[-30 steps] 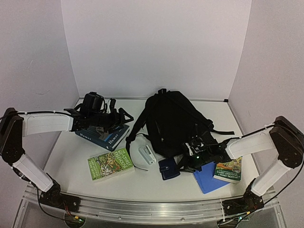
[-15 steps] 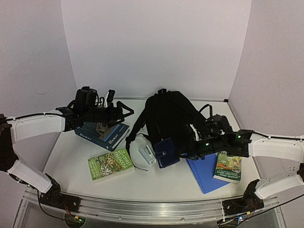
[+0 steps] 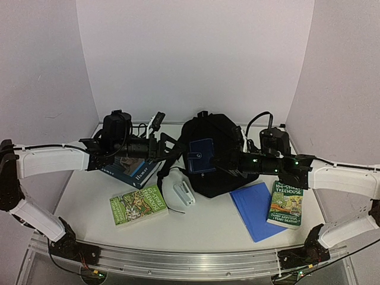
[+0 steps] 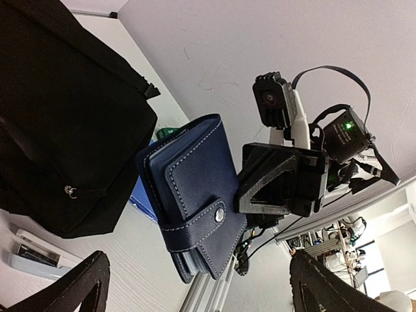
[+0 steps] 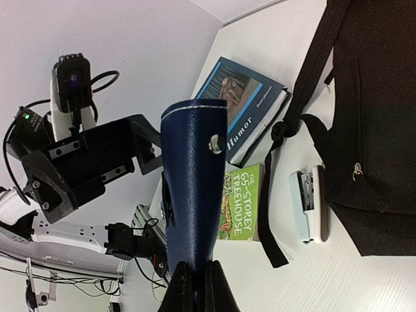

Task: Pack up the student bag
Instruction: Place the personal item in the student bag.

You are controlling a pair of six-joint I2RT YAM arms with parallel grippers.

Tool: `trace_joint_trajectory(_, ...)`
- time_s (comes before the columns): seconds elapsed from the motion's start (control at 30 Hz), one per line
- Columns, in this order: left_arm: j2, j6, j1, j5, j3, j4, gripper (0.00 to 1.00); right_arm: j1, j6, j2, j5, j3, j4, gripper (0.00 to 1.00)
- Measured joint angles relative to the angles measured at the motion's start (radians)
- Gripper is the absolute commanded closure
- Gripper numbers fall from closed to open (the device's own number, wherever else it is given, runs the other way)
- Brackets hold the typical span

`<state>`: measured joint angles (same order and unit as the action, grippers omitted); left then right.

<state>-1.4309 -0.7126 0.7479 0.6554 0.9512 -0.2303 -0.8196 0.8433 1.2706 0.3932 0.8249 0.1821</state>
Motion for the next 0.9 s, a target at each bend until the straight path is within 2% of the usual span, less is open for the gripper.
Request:
trace_joint_trajectory(0.2,-0.044,-0.028,0.006,0.036,0.000,-0.057,0.06,0.000,0.004,0.005,0.050,0.000,0.063,1.00)
trace_joint_trajectory(0.47,-0.081,-0.082,0.016,0.086,0.022,-0.143,0.23,-0.006,0.004,0.009,0.080,0.000,0.096,1.00)
trace_joint_trajectory(0.8,-0.119,-0.133,0.039,0.135,0.031,-0.230,0.36,-0.007,0.017,0.023,0.093,0.000,0.119,1.00)
trace_joint_trajectory(0.9,-0.123,-0.138,0.040,0.139,0.032,-0.248,0.47,-0.007,0.022,0.023,0.093,0.000,0.124,1.00)
